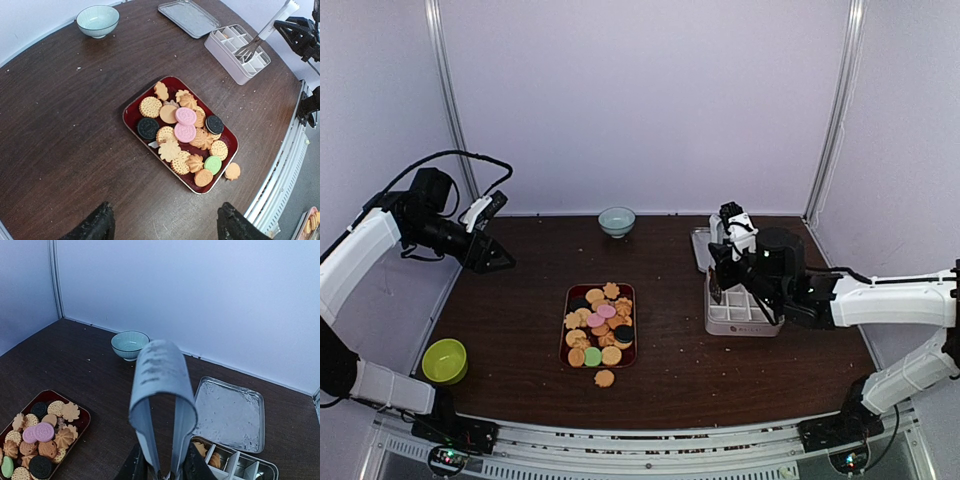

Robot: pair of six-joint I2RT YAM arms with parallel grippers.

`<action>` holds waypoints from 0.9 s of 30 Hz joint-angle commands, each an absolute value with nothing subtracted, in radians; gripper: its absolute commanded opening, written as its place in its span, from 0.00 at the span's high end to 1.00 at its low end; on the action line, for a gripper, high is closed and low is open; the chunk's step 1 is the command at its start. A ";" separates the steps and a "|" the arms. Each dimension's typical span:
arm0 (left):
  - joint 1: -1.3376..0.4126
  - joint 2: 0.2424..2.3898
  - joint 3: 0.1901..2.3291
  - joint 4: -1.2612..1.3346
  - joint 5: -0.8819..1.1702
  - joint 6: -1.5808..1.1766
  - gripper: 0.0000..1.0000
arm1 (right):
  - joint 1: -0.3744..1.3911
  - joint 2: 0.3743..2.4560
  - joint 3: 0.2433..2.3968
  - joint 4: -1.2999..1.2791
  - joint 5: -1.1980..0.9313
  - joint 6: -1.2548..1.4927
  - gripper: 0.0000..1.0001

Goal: Pack the cookies
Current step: Move the packing box to the center of the board.

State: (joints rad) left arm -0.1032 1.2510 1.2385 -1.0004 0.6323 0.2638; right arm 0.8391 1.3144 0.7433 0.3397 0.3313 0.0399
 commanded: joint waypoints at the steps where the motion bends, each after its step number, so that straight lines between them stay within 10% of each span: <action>1: -0.096 1.240 1.257 -0.993 0.647 0.264 0.27 | 0.864 1.321 0.746 0.368 0.376 0.071 0.84; 27: -0.095 1.212 1.226 -0.994 0.654 0.276 0.27 | 1.131 1.431 0.900 0.416 0.388 0.197 0.88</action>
State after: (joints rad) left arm -0.1032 1.2369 1.2377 -1.0008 0.6334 0.2642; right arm 1.0801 1.4063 0.8185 0.3775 0.3706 0.1665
